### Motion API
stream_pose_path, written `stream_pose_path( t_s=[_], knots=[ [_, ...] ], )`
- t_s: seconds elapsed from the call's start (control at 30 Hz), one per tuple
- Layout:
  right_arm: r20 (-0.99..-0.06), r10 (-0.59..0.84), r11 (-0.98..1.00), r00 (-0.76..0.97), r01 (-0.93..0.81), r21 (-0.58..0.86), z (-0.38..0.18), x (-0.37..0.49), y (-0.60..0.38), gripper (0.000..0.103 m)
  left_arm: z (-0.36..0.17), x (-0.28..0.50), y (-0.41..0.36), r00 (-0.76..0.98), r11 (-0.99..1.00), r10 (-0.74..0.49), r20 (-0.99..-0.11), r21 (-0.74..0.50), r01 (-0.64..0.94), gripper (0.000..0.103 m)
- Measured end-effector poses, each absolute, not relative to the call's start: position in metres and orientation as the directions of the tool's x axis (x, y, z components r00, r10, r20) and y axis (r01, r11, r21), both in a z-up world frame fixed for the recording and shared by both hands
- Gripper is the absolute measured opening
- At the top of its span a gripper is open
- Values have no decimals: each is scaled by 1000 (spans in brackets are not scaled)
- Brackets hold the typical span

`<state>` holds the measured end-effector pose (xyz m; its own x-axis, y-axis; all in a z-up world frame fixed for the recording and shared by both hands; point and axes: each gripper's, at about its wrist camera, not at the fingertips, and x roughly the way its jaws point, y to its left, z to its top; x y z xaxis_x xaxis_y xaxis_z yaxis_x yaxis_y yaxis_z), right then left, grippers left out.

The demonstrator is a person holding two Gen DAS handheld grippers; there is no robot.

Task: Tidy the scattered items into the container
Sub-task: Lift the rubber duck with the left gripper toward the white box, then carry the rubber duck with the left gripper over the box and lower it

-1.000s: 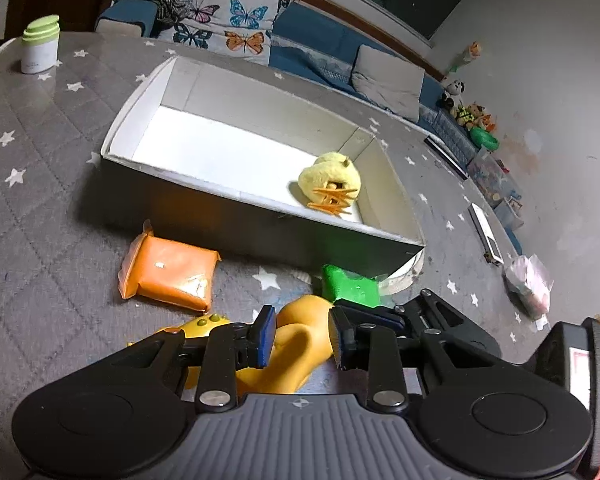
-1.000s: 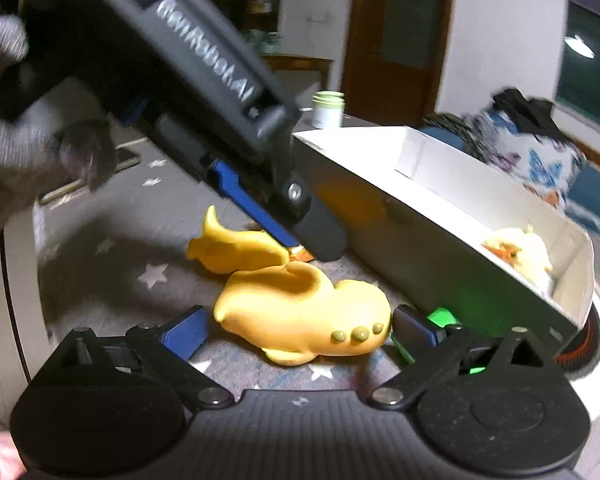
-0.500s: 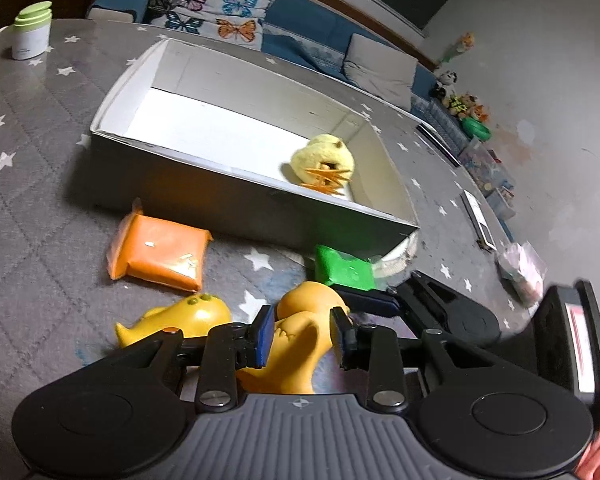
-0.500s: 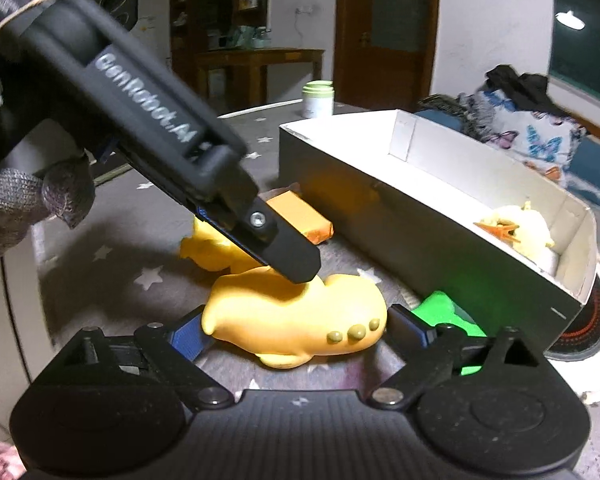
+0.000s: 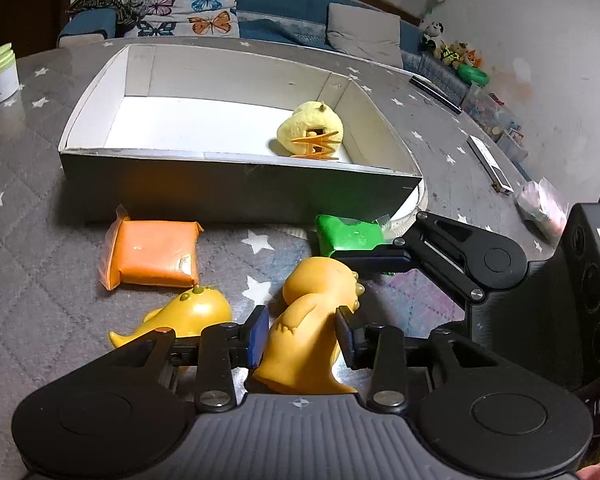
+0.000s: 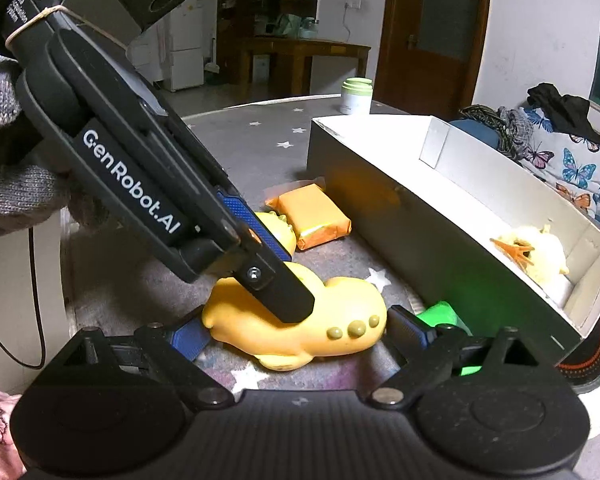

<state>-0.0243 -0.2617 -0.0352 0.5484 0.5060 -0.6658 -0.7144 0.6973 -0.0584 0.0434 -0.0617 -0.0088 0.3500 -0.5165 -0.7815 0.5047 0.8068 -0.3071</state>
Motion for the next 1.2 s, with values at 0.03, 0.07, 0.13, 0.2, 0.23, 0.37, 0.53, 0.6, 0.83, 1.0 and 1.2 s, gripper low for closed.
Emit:
stream_pose_path(
  t_s=[0.03, 0.07, 0.13, 0.2, 0.23, 0.37, 0.53, 0.6, 0.83, 1.0, 1.2],
  knots=[
    [-667, 506, 697, 547, -715, -59, -35, -24, -262, 94, -9, 43, -62, 349, 806, -517, -781, -308, 505, 41],
    [-668, 505, 696, 546, -715, -59, -35, -24, -262, 94, -9, 42, -64, 351, 805, -514, -782, -299, 512, 40],
    [-671, 504, 694, 544, -718, -60, -34, -24, -262, 94, -9, 41, -67, 355, 805, -505, -786, -281, 523, 42],
    [-673, 504, 692, 542, -719, -61, -33, -24, -261, 94, -8, 41, -70, 356, 807, -498, -791, -272, 524, 43],
    [-674, 503, 693, 541, -719, -60, -32, -23, -261, 94, -8, 41, -70, 356, 809, -496, -792, -272, 522, 43],
    [-671, 500, 692, 547, -718, -69, -27, -25, -263, 94, 2, 35, -68, 378, 807, -510, -773, -278, 522, 43],
    [-651, 504, 678, 568, -727, -110, -5, -27, -266, 94, 30, 31, -71, 438, 810, -514, -737, -250, 530, 43],
    [-630, 503, 669, 591, -728, -148, 8, -25, -267, 94, 43, 36, -72, 464, 810, -522, -715, -247, 532, 43],
    [-585, 500, 658, 639, -719, -223, 44, 10, -276, 94, 73, 80, -83, 498, 803, -547, -674, -253, 539, 43],
    [-600, 491, 664, 632, -717, -211, 56, 54, -286, 94, 72, 131, -88, 457, 784, -586, -670, -326, 528, 43],
    [-647, 477, 675, 594, -719, -163, 48, 110, -294, 94, 50, 186, -95, 394, 774, -603, -694, -389, 500, 44]
  ],
)
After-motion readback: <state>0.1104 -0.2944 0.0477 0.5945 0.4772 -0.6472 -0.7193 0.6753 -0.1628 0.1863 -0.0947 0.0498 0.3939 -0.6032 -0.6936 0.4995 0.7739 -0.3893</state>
